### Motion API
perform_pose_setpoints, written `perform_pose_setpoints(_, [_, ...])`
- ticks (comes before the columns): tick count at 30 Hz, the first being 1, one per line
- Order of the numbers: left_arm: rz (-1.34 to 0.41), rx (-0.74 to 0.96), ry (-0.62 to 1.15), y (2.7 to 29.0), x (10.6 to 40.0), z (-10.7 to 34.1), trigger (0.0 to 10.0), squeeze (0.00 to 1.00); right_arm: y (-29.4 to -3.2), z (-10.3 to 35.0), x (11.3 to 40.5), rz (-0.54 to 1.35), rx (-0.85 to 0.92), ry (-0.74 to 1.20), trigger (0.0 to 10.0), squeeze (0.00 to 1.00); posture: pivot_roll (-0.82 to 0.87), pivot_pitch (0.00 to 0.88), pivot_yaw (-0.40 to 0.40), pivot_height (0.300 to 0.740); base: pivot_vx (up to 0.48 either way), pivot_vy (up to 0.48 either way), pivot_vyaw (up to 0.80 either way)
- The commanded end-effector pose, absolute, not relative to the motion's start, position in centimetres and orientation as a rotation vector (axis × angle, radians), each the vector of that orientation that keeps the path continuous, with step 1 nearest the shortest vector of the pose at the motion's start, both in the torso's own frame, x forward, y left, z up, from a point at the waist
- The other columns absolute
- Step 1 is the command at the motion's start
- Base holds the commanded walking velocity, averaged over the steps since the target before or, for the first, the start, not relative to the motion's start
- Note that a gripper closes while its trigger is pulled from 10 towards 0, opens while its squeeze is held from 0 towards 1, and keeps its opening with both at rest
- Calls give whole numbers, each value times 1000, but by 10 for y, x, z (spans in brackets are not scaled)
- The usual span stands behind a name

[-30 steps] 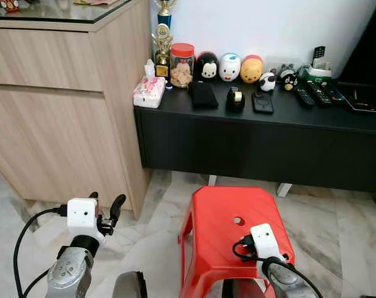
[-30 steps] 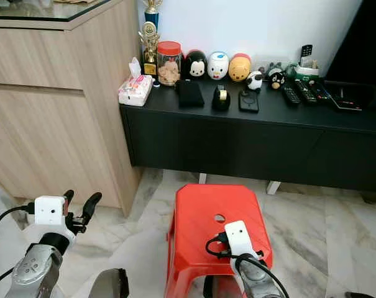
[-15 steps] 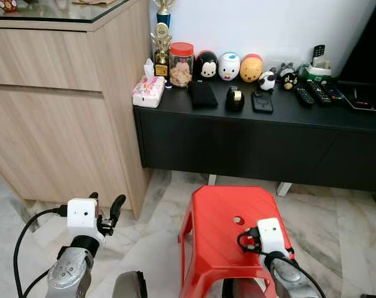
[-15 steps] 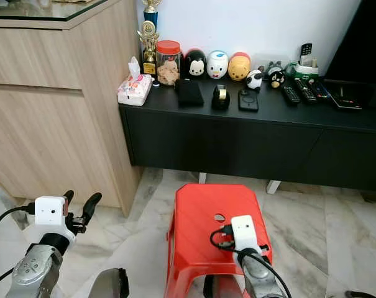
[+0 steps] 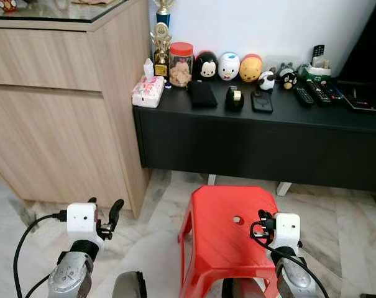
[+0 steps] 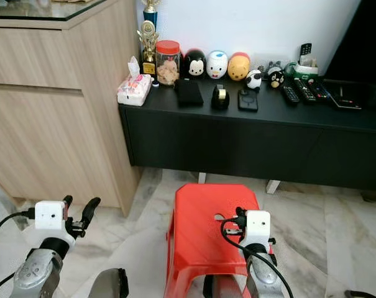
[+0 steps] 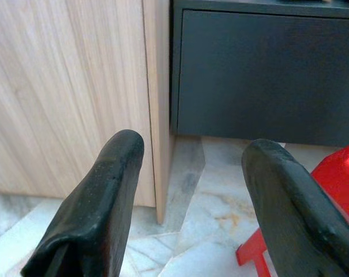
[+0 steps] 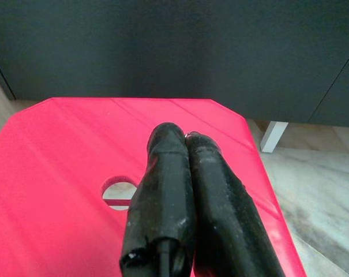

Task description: Hang keys on a hook

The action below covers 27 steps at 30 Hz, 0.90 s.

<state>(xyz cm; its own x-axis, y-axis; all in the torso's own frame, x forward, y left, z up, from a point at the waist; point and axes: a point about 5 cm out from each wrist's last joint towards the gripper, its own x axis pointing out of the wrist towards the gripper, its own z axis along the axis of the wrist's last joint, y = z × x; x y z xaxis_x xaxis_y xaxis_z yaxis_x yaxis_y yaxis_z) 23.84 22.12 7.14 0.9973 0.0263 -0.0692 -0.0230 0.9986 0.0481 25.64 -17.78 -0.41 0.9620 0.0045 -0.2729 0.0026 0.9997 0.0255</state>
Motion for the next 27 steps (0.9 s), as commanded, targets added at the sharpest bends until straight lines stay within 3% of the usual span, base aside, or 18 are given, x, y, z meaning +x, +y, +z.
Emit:
perform_pose_setpoints(1, [35, 38, 84, 223, 235, 66, 10000, 0, -180, -1, 258, -17, 42, 257, 10000, 0, 103, 0, -81, 579, 0, 0, 0])
perform_pose_setpoints(17, [41, 21, 98, 224, 231, 59, 10000, 0, -178, 3, 261, -19, 52, 249, 10000, 0, 105, 0, -82, 579, 0, 0, 0])
perform_pose_setpoints(27, [30, 23, 97, 224, 231, 59, 10000, 0, -173, 1, 261, -11, 61, 257, 10000, 0, 109, 0, -81, 579, -213, 0, 0])
